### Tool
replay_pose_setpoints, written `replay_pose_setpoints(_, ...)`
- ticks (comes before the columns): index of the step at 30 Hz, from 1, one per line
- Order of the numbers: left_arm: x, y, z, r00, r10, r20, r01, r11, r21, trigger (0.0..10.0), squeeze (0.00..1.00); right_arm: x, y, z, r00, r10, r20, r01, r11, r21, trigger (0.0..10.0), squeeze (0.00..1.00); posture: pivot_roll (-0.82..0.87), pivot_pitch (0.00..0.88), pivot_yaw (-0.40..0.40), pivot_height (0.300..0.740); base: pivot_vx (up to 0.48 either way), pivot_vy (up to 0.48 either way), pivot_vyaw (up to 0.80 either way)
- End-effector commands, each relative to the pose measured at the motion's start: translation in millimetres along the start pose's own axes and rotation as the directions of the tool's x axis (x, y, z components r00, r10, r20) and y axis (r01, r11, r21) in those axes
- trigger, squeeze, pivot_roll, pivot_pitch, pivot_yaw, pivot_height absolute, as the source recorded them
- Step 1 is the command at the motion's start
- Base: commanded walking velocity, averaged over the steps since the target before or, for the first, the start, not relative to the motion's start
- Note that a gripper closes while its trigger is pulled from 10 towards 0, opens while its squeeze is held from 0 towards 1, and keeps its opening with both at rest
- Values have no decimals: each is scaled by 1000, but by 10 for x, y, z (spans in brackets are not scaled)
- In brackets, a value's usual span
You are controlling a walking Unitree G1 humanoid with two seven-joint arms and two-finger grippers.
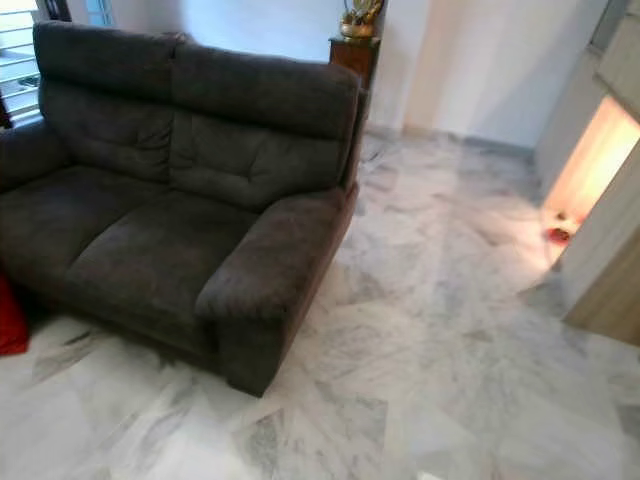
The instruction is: Move the pillow to the sofa from floor
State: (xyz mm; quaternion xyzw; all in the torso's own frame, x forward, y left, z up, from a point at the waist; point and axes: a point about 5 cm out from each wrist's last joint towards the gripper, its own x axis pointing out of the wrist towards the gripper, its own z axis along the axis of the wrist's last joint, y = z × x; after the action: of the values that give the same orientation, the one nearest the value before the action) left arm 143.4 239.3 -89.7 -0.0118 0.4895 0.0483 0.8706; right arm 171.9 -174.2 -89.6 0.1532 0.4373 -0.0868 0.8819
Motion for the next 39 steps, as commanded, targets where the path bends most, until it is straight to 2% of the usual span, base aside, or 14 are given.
replay_pose_setpoints(1,18,-77,22,1000,-18,6,18,1000,-2,10000,0,-18,-146,20,999,-47,3,47,999,8,10000,0,81,15,-34,740,0,480,0)
replay_pose_setpoints(8,20,-86,29,1000,-19,12,19,1000,-13,10000,0,-20,-170,26,998,-55,0,55,998,7,10000,0,84,20,-41,740,0,480,0)
replay_pose_setpoints(16,19,-86,30,1000,-19,17,20,1000,-24,10000,0,-19,-170,20,999,-51,-10,52,999,8,10000,0,88,24,-43,740,0,480,-777)
replay_pose_setpoints(39,20,-82,43,1000,-23,19,23,999,-22,10000,0,-16,-154,28,998,-56,1,56,998,8,10000,0,91,31,-33,740,0,480,0)
